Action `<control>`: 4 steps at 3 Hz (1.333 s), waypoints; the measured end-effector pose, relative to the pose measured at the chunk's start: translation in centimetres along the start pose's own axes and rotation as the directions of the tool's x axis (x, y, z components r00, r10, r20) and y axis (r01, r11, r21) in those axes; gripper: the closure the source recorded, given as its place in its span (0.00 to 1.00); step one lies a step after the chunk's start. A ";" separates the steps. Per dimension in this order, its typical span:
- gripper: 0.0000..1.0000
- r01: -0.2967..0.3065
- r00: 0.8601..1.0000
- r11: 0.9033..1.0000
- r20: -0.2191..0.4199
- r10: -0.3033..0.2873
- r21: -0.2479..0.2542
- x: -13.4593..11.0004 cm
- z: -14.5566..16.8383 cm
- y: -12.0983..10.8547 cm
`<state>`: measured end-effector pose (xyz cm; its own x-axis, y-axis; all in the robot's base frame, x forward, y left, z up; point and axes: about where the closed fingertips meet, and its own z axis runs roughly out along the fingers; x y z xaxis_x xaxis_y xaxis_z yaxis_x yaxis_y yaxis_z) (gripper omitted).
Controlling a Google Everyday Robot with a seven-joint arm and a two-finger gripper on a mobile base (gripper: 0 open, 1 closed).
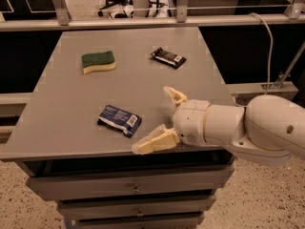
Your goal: Move rxbar blueberry near sponge
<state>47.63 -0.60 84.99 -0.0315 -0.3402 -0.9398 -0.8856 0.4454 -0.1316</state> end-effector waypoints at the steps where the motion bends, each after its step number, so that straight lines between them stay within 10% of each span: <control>1: 0.00 -0.004 1.000 1.000 -0.027 0.004 -0.025 -0.6 1.4 0.7; 4: 0.00 -0.034 0.993 0.998 -0.112 0.029 -0.047 0.0 5.9 1.4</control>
Offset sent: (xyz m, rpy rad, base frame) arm 0.0156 0.0531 -0.0187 -0.0970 0.0973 0.0236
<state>49.13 4.94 82.89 -0.1083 -0.4177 -0.9021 -0.9047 0.4175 -0.0847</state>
